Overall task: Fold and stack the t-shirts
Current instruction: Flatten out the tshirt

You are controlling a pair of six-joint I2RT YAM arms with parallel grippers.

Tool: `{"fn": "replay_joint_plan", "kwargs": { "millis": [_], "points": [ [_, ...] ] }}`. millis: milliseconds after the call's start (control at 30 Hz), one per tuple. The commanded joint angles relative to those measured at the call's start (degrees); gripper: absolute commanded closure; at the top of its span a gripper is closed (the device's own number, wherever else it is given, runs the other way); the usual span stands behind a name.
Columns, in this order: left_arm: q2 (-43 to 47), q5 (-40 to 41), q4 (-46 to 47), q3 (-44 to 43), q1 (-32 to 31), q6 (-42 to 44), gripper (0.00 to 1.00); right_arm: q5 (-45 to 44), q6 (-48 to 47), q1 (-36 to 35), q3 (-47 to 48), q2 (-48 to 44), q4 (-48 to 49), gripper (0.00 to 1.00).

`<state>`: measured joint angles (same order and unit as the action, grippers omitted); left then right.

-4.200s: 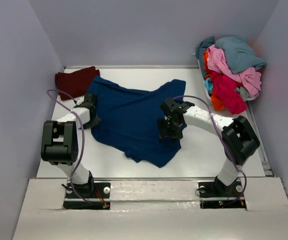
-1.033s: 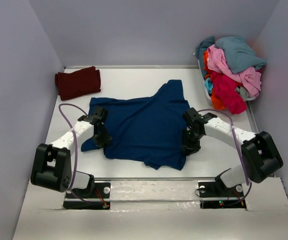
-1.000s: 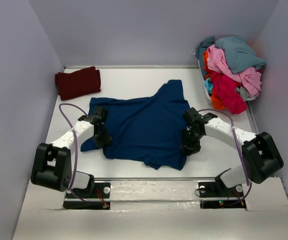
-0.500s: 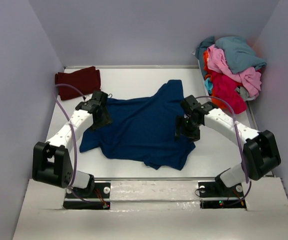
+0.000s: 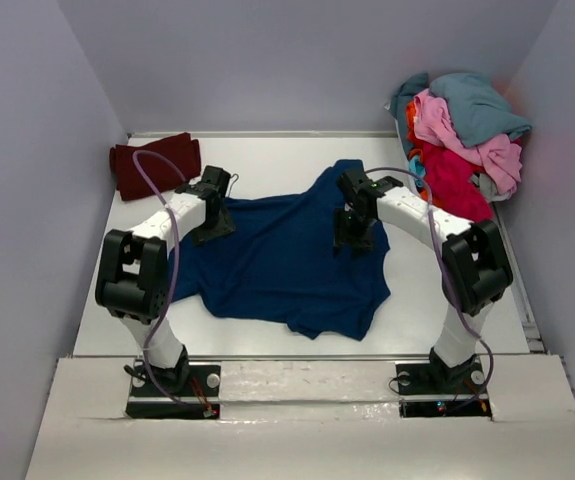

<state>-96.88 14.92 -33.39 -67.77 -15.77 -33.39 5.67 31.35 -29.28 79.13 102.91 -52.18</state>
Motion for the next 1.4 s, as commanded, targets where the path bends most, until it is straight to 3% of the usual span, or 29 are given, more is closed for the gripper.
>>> {"fn": "replay_joint_plan", "kwargs": {
  "millis": [0,167,300,533,700,800,900,933,1367],
  "points": [
    [-3.57,0.9,3.07,-6.58,0.56,1.57,0.29,-2.76,-2.0,-0.08,8.3,2.64,0.77,0.5],
    [-8.32,-1.38,3.77,-12.38,5.04,3.15,0.3,-3.83,-2.96,0.8,15.42,6.24,-0.37,0.52],
    [-13.24,-3.4,1.76,-19.23,7.68,5.43,0.3,0.82,-2.7,3.88,16.84,9.49,0.41,0.51],
    [-16.85,-6.12,2.27,-20.56,8.74,6.4,0.31,1.27,-2.61,4.4,16.23,11.6,2.26,0.52],
    [-17.46,-5.95,2.98,-19.95,8.74,6.05,0.31,1.89,-2.53,4.4,16.75,14.24,3.4,0.64],
    [-18.51,-6.3,3.15,-20.03,8.74,6.14,0.32,2.15,-2.26,4.4,17.72,15.82,3.67,0.65],
    [-20.01,-7.53,2.89,-20.47,8.74,6.23,0.33,2.59,-1.91,4.4,18.34,16.88,3.93,0.76],
    [-20.45,-7.88,2.89,-20.65,8.74,6.14,0.34,2.76,-1.82,4.4,18.42,17.14,4.02,0.85],
    [-27.83,-9.29,-0.89,-27.59,8.74,6.4,0.39,10.75,0.46,7.48,19.13,21.62,6.21,0.89]
  ]
}}
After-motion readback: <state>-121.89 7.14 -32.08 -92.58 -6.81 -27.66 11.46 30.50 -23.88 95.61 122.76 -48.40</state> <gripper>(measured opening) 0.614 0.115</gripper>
